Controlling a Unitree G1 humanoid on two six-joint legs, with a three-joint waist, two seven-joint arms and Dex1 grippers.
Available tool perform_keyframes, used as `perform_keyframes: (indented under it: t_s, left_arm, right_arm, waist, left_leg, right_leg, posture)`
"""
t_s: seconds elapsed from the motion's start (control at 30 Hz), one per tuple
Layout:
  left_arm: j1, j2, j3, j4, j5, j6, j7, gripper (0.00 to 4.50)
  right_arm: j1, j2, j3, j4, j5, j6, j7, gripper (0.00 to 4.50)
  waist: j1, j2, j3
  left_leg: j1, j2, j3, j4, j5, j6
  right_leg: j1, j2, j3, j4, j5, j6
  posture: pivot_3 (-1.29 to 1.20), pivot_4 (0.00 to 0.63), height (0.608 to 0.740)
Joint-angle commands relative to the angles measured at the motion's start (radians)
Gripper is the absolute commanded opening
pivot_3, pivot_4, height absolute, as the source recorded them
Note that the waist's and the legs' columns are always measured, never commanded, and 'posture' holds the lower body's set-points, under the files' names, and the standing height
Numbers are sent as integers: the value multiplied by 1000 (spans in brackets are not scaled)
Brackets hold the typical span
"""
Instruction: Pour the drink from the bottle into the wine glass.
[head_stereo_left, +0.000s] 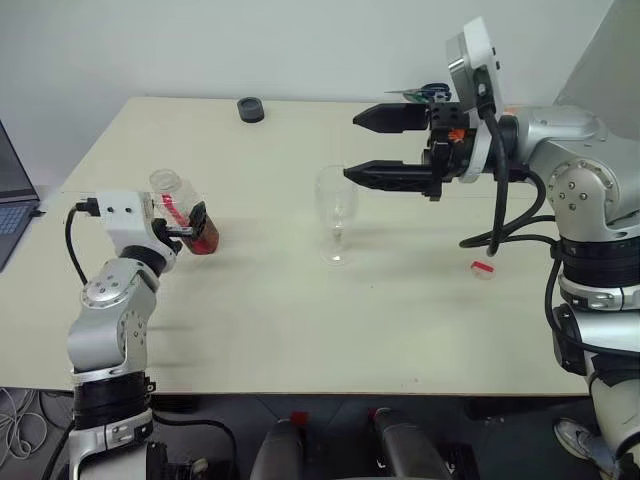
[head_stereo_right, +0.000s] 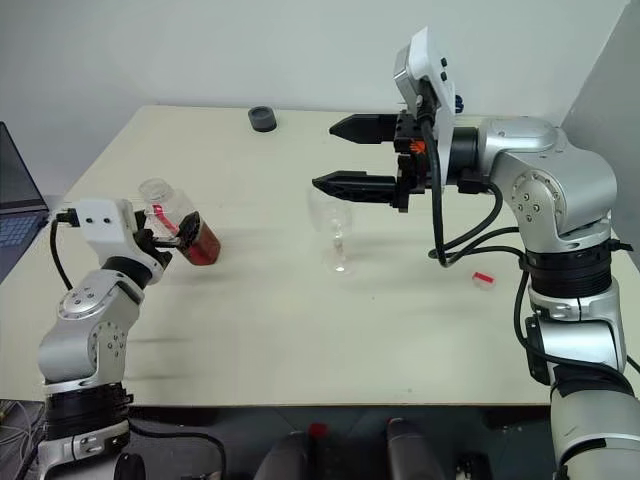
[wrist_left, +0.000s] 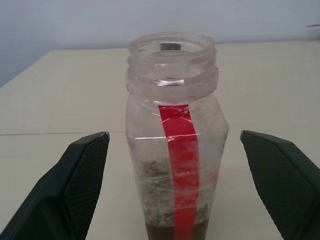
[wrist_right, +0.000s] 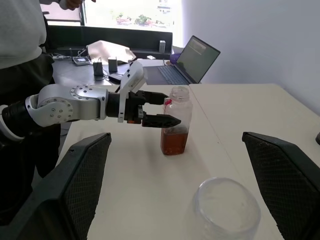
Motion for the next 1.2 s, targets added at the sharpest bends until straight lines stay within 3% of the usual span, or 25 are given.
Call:
perform_keyframes:
  t_s: [0.03, 0.53, 0.67, 0.83, 1.2]
  left_arm:
    - [-42, 30, -7, 34, 18, -57, -30, 4500]
    - [-146, 23, -37, 199, 50, -187, -67, 4500]
    - [-152, 18, -40, 211, 54, -194, -62, 3697]
    - [-142, 13, -41, 208, 52, -189, -61, 2218]
    - [-163, 31, -44, 167, 31, -173, -85, 2194]
  right_arm:
    - [-28, -7, -4, -25, -4, -3, -8, 4472]
    - [-9, 0, 18, -14, -52, -24, -32, 4472]
    - [-6, 0, 18, -11, -62, -29, -33, 4500]
    - [-5, 1, 16, -9, -67, -32, -31, 4500]
    - [6, -14, 13, -9, -85, -54, -41, 4500]
  waist:
    - [0, 0, 0]
    - [0, 0, 0]
    - [0, 0, 0]
    - [0, 0, 0]
    - [0, 0, 0]
  left_leg:
    - [0, 0, 0, 0, 0, 0]
    - [-2, 0, 0, 0, 0, 0]
    - [-2, 0, 0, -1, 0, 0]
    - [-2, 0, 0, 0, 0, 0]
    - [-2, 0, 0, 0, 0, 0]
  right_leg:
    - [0, 0, 0, 0, 0, 0]
    - [-2, 0, 0, 0, 1, -2]
    - [-3, 0, 0, 0, 2, -4]
    - [-3, -1, 0, 0, 2, -4]
    - [-3, 0, 0, 1, 2, -4]
  posture:
    - [0, 150, 740]
    - [0, 150, 740]
    - [0, 150, 740]
    - [0, 150, 740]
    - [0, 150, 740]
